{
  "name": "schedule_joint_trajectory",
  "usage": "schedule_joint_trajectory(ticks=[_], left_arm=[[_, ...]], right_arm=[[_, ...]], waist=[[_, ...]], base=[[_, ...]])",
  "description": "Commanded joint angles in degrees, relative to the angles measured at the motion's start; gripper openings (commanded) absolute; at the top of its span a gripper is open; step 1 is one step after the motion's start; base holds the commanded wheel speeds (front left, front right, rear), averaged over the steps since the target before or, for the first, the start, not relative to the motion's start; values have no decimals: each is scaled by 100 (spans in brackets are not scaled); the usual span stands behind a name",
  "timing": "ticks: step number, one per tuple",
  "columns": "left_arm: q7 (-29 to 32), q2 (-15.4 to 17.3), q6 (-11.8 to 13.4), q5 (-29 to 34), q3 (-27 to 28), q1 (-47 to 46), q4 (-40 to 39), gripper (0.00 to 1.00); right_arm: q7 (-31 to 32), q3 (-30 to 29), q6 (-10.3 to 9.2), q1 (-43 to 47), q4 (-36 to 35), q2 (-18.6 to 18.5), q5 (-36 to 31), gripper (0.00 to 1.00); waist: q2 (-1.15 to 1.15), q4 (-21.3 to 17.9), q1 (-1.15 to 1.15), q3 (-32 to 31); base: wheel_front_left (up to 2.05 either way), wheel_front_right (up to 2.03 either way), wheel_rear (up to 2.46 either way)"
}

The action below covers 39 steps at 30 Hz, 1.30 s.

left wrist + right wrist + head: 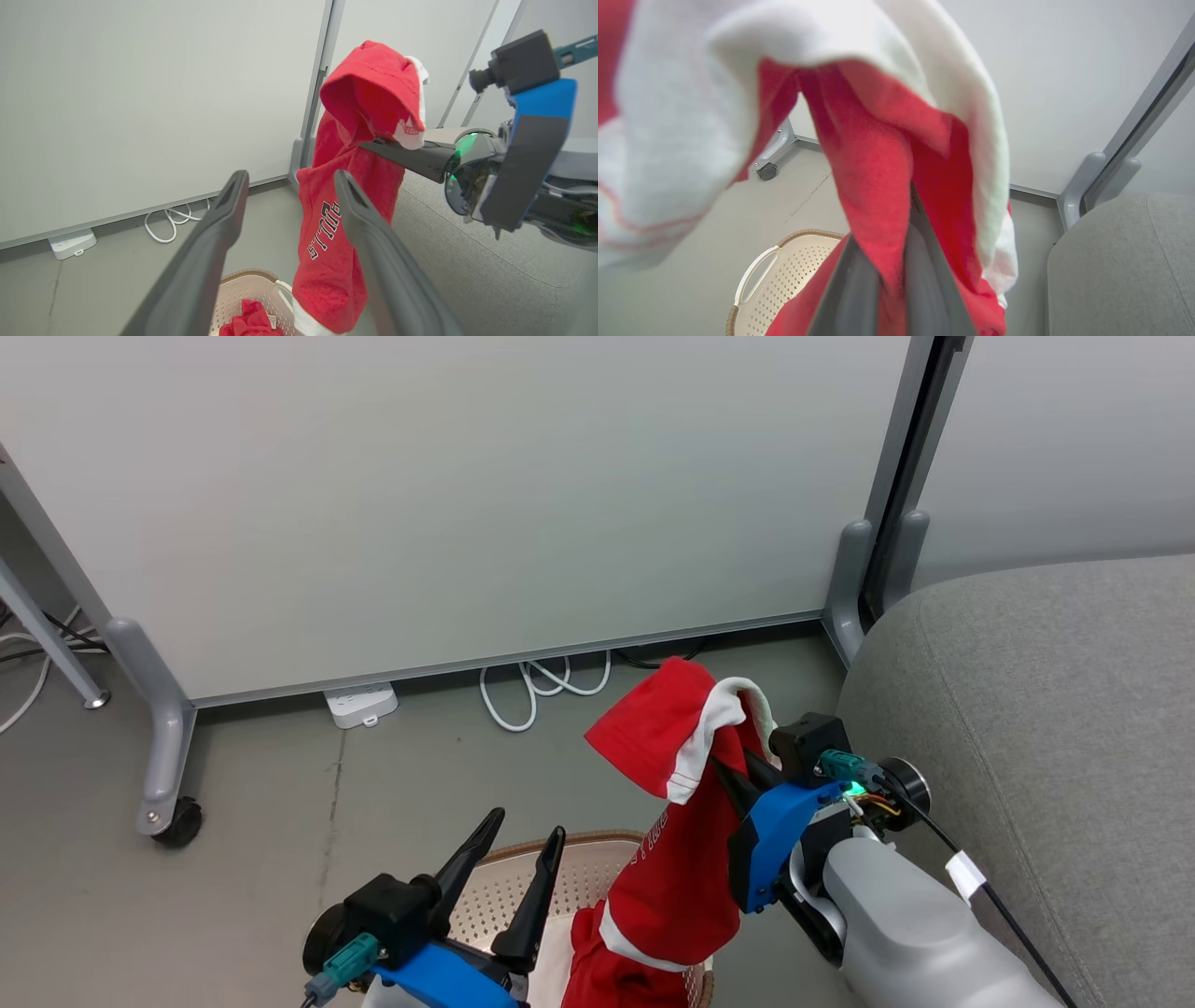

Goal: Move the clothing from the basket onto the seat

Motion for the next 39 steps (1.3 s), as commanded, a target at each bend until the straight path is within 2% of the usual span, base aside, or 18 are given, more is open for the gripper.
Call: schedule_joint_trajectory(ticks=[1,13,24,30,39], left_arm=[[-16,-32,-53,84,128,121,-6,100],[-16,-360,-375,687,808,435,105,100],[-15,-489,-485,911,1046,428,205,100],[-15,-511,-506,983,1123,422,201,100],[-15,-543,-515,1049,1121,340,223,100]], right_arm=[[-22,-21,-2,-17,18,-10,-20,0],[-32,-69,-2,36,-26,-10,-57,0],[-35,-80,-2,47,-22,-10,-24,0],[-29,-67,-2,13,-30,-10,-15,0],[-27,-80,-2,-19,-21,-10,-17,0]], waist=[[0,8,1,10],[0,10,1,34],[0,-147,1,49],[0,-599,1,124],[0,-1607,1,204]], base=[[0,0,0],[0,0,0],[0,0,0],[0,0,0],[0,0,0]])
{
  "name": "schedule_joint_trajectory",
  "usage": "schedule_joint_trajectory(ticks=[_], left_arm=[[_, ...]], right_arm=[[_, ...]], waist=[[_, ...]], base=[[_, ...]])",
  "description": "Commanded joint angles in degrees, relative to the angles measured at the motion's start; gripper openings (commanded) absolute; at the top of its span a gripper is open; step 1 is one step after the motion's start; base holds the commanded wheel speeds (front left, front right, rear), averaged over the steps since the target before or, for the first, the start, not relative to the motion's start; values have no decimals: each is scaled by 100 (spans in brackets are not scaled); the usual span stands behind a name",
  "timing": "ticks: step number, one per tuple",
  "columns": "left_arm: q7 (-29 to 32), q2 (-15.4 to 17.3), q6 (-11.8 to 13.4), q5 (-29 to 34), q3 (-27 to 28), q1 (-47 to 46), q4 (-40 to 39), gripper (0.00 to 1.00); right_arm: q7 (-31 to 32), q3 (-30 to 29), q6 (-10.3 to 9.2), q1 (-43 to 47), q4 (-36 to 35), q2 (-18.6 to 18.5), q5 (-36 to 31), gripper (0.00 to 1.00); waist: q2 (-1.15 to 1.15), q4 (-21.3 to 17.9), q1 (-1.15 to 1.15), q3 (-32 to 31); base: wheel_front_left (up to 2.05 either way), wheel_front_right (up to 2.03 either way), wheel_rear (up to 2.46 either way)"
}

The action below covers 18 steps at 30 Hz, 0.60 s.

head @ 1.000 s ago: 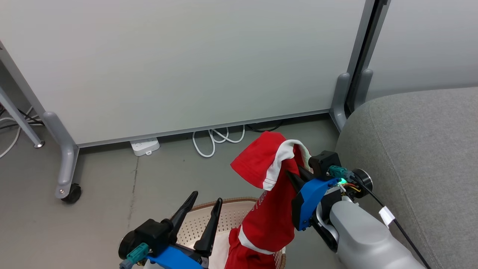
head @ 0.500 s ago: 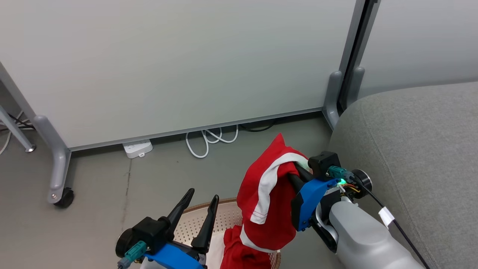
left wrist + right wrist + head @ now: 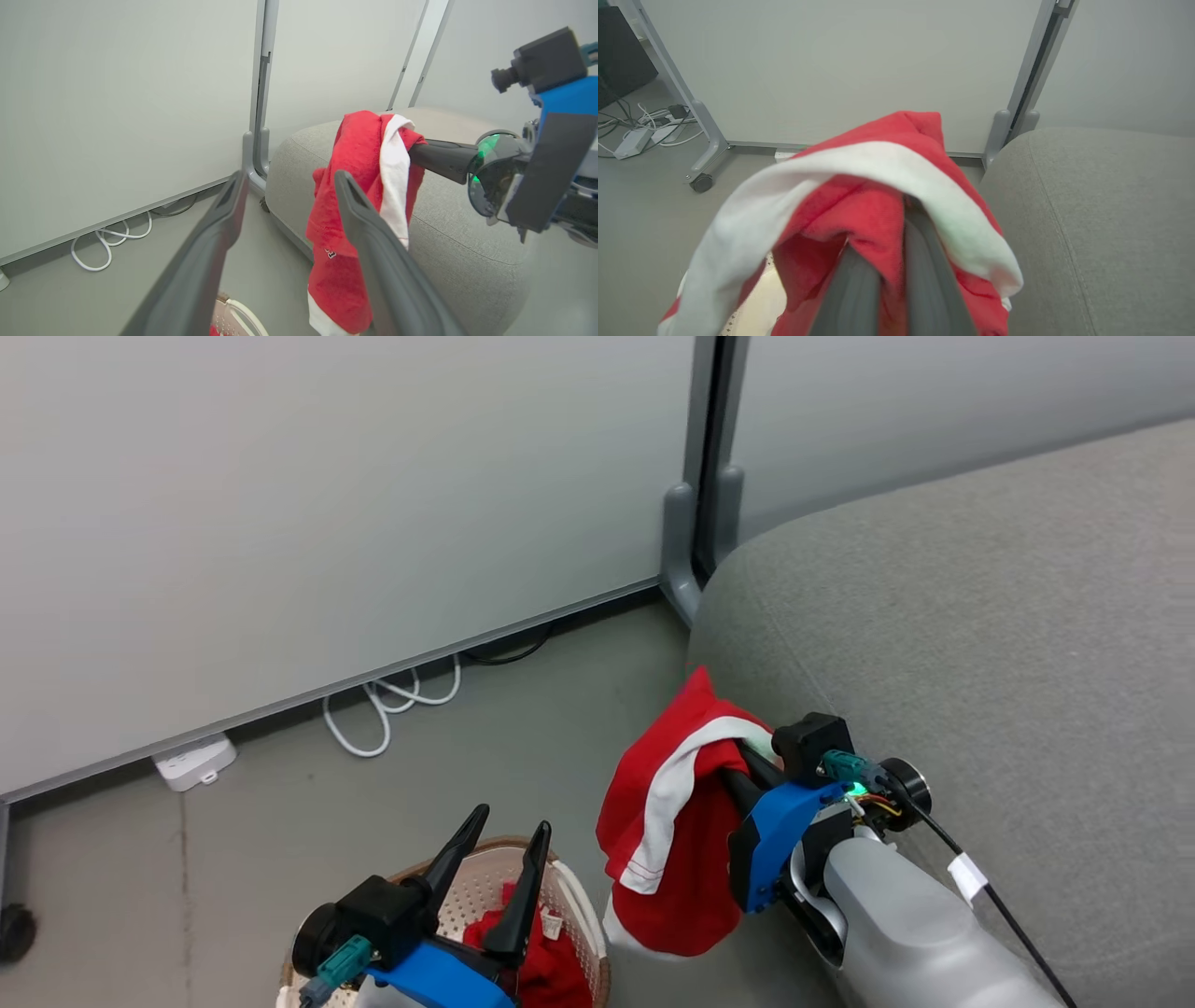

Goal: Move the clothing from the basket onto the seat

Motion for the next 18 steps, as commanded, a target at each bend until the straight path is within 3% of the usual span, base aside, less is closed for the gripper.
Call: schedule_joint_trajectory(ticks=[1,11,18], left_arm=[[-16,18,-20,20,11,-28,-4,100],[-17,18,-21,-19,-85,-126,-30,100],[-17,-3,-22,-56,-118,-110,1,100]], right_arm=[[-4,-12,-2,-44,6,-10,-10,0],[-5,-144,-2,-92,30,-7,-78,0],[-5,-170,-2,-2,38,-7,-114,0]], waist=[[0,-481,0,46],[0,-1358,0,116],[0,-1609,0,96]], base=[[0,0,0],[0,0,0],[0,0,0]])
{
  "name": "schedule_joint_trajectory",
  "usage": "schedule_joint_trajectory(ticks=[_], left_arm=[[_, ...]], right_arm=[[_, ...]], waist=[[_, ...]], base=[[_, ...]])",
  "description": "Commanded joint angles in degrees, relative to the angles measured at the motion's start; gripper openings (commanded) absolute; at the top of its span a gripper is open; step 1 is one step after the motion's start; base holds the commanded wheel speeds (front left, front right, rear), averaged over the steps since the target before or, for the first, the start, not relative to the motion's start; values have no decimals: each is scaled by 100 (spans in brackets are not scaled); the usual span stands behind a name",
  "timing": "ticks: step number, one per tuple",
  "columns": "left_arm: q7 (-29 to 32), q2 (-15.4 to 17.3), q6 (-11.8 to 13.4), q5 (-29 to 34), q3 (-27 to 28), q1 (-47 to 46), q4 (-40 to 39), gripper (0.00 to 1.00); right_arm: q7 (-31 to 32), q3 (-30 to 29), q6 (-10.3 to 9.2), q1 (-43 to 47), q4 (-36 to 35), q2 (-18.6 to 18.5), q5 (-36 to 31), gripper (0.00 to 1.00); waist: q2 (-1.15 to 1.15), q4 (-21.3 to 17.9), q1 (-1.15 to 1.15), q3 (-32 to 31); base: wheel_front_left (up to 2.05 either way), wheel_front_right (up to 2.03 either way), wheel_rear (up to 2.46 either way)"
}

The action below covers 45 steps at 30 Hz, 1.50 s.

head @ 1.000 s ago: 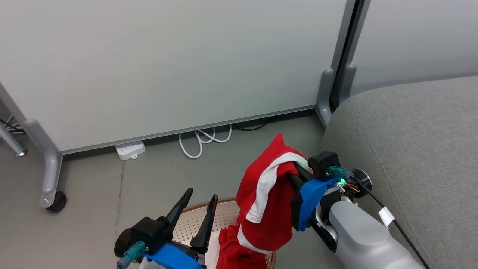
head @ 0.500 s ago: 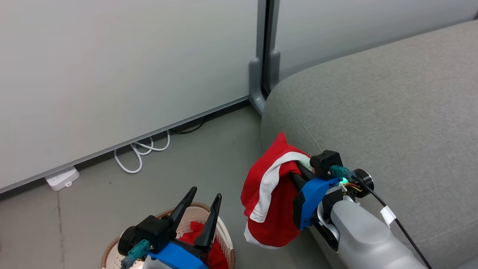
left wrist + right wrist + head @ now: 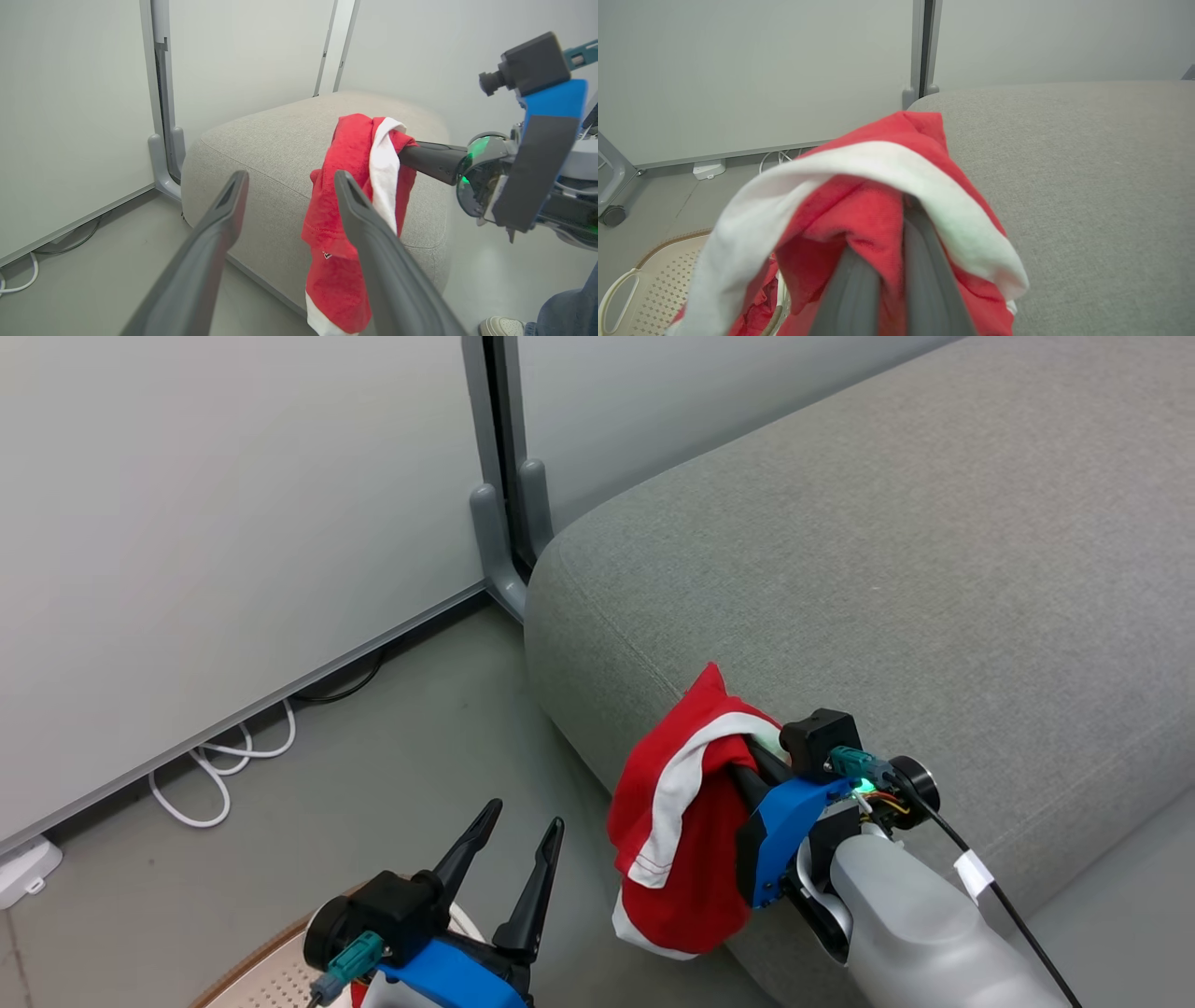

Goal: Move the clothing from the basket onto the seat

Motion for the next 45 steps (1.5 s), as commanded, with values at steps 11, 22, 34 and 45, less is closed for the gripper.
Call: schedule_joint_trajectory(ticks=[11,22,34,45], left_arm=[[-16,78,-21,-20,-64,-85,2,100],[-17,225,-22,19,-384,-584,-123,100],[-17,610,-21,200,-802,-1751,-424,100],[-17,700,-21,351,-950,-2338,-523,100]], right_arm=[[-5,-180,-2,-29,14,-4,-82,0],[53,-995,-2,-1455,447,-604,-85,0],[40,-2082,-2,-3269,698,-2665,-99,0],[-11,-3180,-3,-2732,921,-3125,42,0]], waist=[[0,105,0,97],[0,605,0,907],[0,1389,0,2699],[0,1710,0,3486]], base=[[0,0,0],[0,0,0],[0,0,0],[0,0,0]])
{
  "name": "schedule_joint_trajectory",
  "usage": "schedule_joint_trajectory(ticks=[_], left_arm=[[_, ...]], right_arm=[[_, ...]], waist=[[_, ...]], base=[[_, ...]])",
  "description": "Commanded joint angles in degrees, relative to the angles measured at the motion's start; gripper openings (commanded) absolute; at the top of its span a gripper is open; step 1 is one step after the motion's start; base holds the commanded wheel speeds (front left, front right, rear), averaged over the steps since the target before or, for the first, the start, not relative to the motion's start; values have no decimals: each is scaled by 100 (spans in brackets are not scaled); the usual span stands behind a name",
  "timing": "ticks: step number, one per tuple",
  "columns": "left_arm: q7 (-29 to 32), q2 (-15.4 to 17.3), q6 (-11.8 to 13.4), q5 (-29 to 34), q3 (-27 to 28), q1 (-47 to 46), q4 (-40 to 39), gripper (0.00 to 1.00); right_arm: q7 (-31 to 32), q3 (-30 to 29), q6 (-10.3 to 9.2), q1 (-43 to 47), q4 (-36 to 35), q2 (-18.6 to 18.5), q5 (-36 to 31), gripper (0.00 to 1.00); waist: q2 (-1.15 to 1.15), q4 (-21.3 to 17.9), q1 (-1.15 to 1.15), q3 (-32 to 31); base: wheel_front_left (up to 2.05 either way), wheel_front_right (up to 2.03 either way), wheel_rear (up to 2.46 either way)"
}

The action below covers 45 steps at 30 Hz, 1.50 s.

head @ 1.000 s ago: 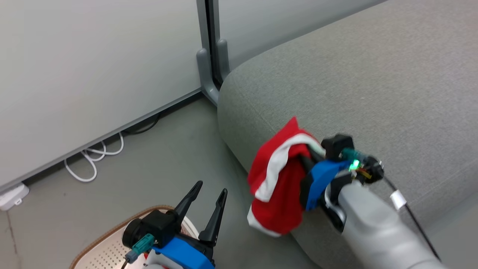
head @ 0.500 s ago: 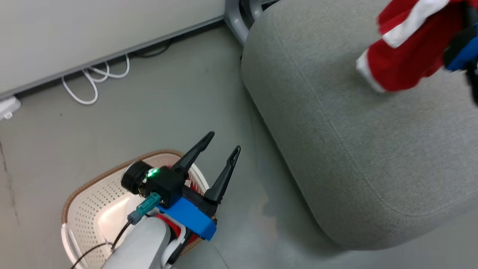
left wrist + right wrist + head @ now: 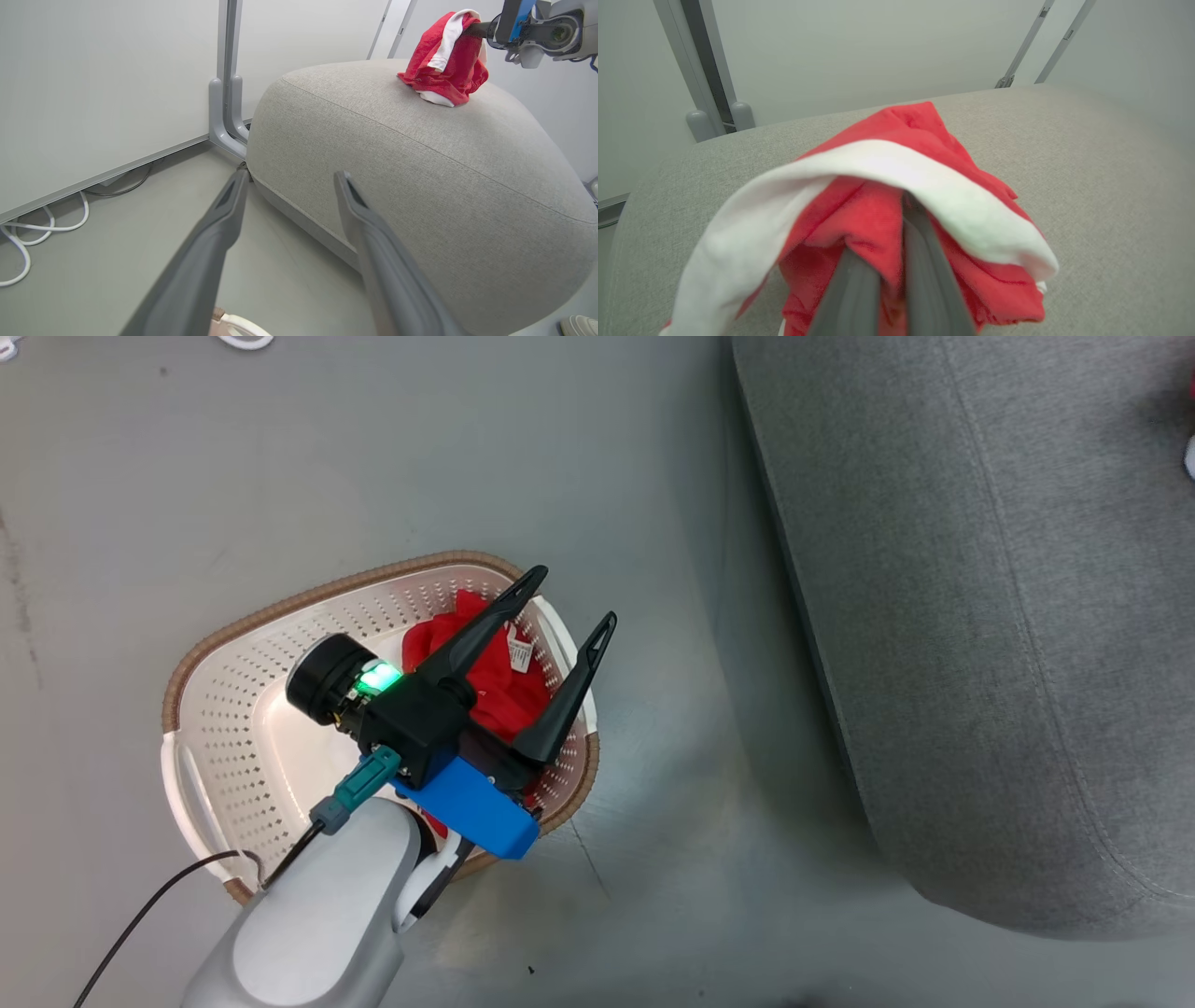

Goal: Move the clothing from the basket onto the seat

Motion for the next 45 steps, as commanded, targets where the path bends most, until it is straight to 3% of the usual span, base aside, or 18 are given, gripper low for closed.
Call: schedule_joint_trajectory(ticks=[1,7,9,10,11,20,30,36,45], left_arm=[[-17,13,-20,37,38,-102,-22,100],[-17,-22,-20,35,77,-84,25,100],[-17,-42,-20,15,76,-36,47,100],[-17,-57,-20,-2,85,-11,55,100],[-17,-76,-20,-25,96,21,58,100],[-17,-344,-14,-208,307,472,148,100],[-17,-535,-14,-343,905,1497,323,100],[-17,-591,-13,-298,1358,2083,393,100],[-16,-649,-3,-203,2053,2754,435,100]], right_arm=[[-24,-112,-3,116,-68,33,10,0],[-17,-494,-4,539,-300,169,-255,1],[-18,-592,-3,649,-371,195,-422,47],[-17,-644,-3,707,-402,216,-498,78],[-17,-692,-3,758,-424,236,-570,100],[-18,-873,-3,1390,-747,468,-1225,100],[-17,-674,-3,2491,-1471,1006,-1652,100],[-3,-548,-3,3362,-2268,1282,-1636,100],[418,-810,-3,4887,-4108,1795,-1845,100]], waist=[[0,144,-2,171],[0,123,-2,93],[0,126,-2,12],[0,129,-2,-41],[0,135,-2,-100],[0,280,-2,-1033],[0,487,-2,-2316],[0,709,-2,-2944],[0,993,-2,-3505]], base=[[0,0,0],[0,0,0],[0,0,0],[0,0,0],[0,0,0],[0,0,0],[0,0,0],[0,0,0],[0,0,0]])
